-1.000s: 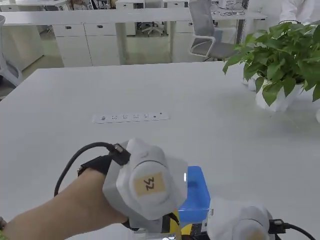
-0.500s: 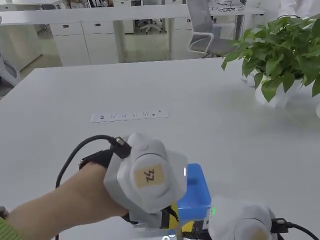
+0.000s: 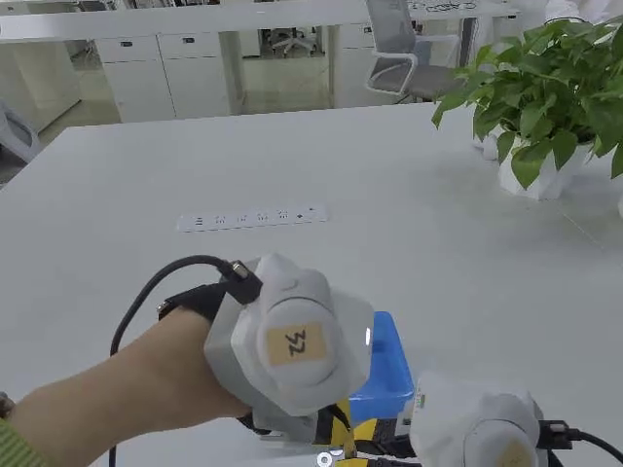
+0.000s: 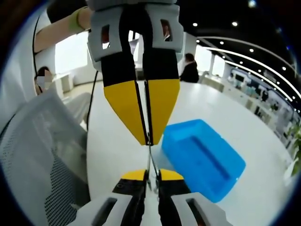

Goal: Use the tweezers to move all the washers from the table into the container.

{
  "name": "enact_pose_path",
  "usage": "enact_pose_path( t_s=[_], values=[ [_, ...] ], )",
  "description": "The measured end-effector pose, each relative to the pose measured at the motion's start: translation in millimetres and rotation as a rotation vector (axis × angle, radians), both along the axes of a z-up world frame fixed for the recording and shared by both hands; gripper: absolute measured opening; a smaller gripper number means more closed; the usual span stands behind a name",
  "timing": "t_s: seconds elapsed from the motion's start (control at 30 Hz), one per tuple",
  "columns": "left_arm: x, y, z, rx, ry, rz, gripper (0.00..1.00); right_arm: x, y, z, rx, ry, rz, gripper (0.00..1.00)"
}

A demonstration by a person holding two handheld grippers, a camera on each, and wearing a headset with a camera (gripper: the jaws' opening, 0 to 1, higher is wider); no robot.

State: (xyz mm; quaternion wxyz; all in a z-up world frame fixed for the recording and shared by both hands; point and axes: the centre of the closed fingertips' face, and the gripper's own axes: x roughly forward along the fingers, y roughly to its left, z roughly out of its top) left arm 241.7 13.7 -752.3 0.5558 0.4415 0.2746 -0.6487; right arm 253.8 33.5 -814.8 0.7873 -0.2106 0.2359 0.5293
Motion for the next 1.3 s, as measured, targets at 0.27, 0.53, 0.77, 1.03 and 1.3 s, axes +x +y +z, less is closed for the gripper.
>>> enact_pose_path(
  t_s=[0.27, 0.53, 0.77, 1.03, 1.3],
  values=[
    [4.7, -0.7, -1.2, -0.002, 0.012, 0.004, 0.0, 3.7, -1.9, -4.6, 0.012, 0.039, -0.02, 0.06],
    [3.5, -5.4, -1.4, -0.005, 0.037, 0.011, 0.0, 0.3, -3.8, -5.0, 0.026, 0.095, -0.049, 0.05],
    [-9.0, -7.6, -1.3, -0.001, 0.058, -0.008, 0.0, -15.5, -3.2, -5.4, 0.003, 0.105, -0.026, 0.04],
    [-13.7, -3.4, -5.7, 0.007, 0.057, -0.021, 0.0, -16.5, -1.9, -5.2, -0.037, 0.059, 0.02, 0.06],
    [-13.5, -4.5, -6.6, -0.008, 0.062, -0.014, 0.0, -16.8, 1.2, 1.0, 0.012, 0.114, 0.02, 0.04]
  ],
)
